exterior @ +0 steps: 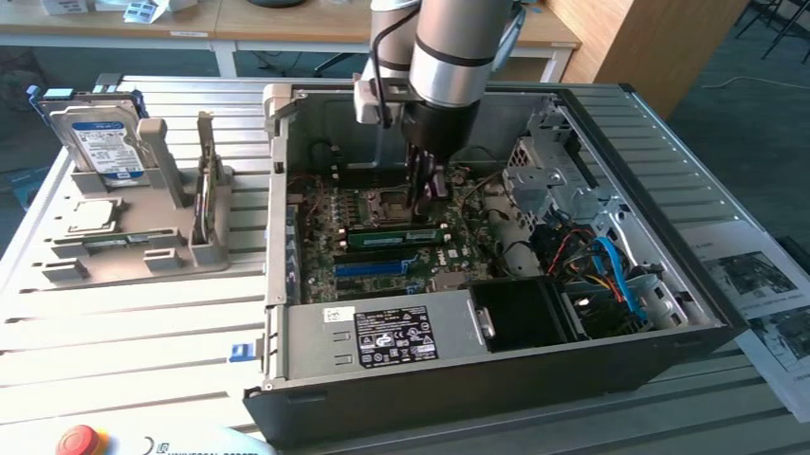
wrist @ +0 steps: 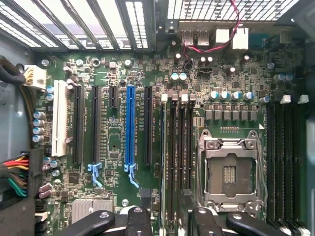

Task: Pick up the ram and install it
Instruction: 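Insert the ram into the slot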

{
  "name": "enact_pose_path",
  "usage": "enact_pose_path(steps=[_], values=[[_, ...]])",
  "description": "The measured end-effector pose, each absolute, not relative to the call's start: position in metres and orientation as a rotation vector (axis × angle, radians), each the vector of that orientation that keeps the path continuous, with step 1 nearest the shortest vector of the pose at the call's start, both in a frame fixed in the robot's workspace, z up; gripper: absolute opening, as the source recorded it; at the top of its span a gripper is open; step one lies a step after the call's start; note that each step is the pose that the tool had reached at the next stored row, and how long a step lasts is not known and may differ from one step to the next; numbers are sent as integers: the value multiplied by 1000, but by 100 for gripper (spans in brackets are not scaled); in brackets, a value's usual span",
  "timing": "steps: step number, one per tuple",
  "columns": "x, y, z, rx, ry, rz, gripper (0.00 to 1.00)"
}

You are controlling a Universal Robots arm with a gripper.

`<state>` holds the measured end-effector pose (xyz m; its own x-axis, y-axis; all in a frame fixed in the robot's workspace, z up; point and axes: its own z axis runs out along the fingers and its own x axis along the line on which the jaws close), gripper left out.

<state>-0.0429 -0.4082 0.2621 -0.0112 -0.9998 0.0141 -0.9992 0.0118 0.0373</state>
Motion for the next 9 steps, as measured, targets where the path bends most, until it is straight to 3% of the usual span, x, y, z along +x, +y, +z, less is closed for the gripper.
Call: enact_pose_path(steps=[9], values=[[-43, -408, 277, 2183, -2208, -26, 36]])
